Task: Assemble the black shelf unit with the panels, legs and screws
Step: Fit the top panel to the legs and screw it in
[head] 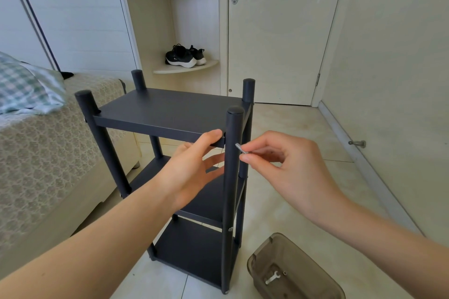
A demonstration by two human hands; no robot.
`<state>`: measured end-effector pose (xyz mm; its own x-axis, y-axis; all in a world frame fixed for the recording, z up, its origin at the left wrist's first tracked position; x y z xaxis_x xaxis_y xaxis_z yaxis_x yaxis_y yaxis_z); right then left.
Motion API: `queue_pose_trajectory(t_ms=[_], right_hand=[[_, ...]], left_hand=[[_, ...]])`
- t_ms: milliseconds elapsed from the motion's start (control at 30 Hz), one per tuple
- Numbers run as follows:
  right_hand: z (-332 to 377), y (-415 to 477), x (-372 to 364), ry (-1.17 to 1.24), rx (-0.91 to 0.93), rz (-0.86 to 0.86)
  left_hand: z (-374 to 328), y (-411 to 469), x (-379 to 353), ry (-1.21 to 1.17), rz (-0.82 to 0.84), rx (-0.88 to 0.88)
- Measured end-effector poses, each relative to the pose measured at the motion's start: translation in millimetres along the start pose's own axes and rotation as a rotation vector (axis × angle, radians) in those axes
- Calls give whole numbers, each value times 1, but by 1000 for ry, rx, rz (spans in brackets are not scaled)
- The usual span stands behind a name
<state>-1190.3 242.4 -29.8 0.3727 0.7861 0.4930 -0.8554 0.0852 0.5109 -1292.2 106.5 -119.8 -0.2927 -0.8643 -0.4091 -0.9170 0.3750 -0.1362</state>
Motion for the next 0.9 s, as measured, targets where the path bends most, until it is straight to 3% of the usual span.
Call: queue_pose_trajectory(t_ms=[600,900], right_hand=[[-5,11,-7,-39,-77,-74],[-18,14,-12,140,-200,-29]], left_hand=[[1,0,-4,-10,17,-18],[1,-1,-5,-1,40,-6]])
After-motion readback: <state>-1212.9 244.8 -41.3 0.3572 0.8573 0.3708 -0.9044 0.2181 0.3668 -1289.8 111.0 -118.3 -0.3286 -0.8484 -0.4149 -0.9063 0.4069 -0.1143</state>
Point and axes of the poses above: each hand's wrist, its own y-axis towards the middle knuckle, its own x-axis out of the back of the hand, z = x × y, the point moved 10 cm from there along y, towards the middle knuckle, and after that the axes turned 5 degrees about -y, right-handed, at the moved point
